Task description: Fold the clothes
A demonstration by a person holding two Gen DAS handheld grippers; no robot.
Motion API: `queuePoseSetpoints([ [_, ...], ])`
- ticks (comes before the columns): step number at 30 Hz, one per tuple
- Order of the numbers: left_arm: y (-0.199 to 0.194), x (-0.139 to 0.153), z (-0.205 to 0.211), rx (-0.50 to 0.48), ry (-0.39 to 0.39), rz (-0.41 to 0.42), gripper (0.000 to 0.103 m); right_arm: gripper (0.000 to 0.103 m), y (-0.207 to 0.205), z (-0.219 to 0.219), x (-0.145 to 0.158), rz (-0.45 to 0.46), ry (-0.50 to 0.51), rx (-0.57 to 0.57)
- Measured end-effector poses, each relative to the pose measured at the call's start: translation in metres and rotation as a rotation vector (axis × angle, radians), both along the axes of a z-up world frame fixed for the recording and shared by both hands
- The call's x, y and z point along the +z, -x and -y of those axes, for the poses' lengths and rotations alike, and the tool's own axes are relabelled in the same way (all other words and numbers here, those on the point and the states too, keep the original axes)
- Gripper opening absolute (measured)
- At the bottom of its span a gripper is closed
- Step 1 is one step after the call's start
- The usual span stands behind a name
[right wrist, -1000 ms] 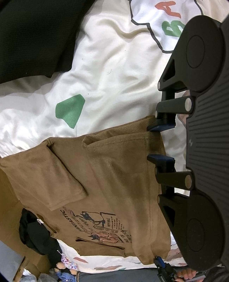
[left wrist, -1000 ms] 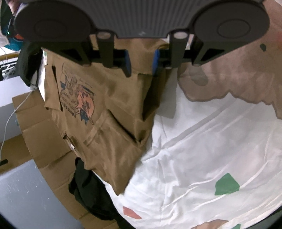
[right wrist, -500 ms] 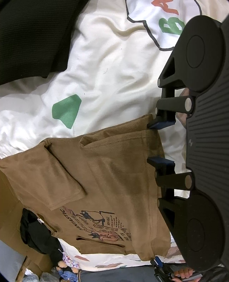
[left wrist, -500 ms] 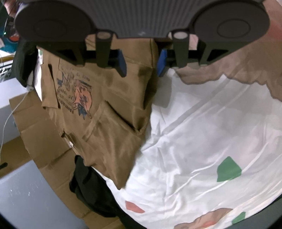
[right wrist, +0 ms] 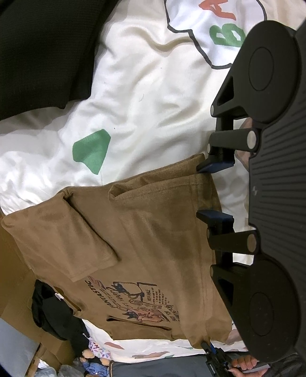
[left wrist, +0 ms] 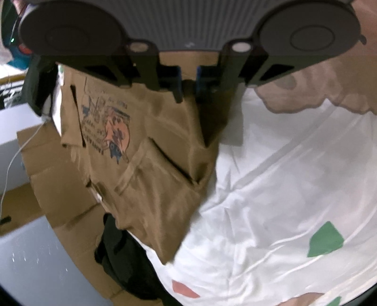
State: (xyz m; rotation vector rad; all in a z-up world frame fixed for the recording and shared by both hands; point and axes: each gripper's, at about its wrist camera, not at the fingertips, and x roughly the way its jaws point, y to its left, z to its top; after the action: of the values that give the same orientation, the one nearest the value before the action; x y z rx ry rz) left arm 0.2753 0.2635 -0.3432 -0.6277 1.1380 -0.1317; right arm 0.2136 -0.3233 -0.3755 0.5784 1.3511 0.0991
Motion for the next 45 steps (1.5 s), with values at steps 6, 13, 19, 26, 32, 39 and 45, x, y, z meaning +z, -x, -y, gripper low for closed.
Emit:
queuePoseSetpoints([
  [6,0.001,0.013,0.001,-0.001,0.001,0.026,0.007,0.038,-0.003,-0.005,0.007,0.022,0.035,0.020],
  [13,0.006,0.028,-0.002,0.023,0.012,0.045,0.006,0.033,-0.012,-0.019,0.012,0.015,0.124,0.113],
  [19,0.012,0.046,-0.003,0.032,0.025,0.073,0.006,0.008,-0.005,-0.023,0.022,0.068,0.097,0.133],
  [26,0.015,0.090,-0.007,0.052,0.046,0.136,0.005,0.008,0.002,-0.006,0.060,0.160,0.025,0.016],
  [32,0.016,0.126,-0.007,0.063,0.068,0.195,0.005,0.008,-0.002,0.006,0.102,0.270,-0.030,-0.030],
  [39,0.006,0.148,-0.002,0.096,0.063,0.239,0.005,0.008,-0.013,0.015,0.133,0.359,-0.010,-0.074],
  [45,-0.019,0.133,-0.017,0.132,0.083,0.237,0.005,0.008,-0.034,0.014,0.133,0.382,0.020,-0.093],
])
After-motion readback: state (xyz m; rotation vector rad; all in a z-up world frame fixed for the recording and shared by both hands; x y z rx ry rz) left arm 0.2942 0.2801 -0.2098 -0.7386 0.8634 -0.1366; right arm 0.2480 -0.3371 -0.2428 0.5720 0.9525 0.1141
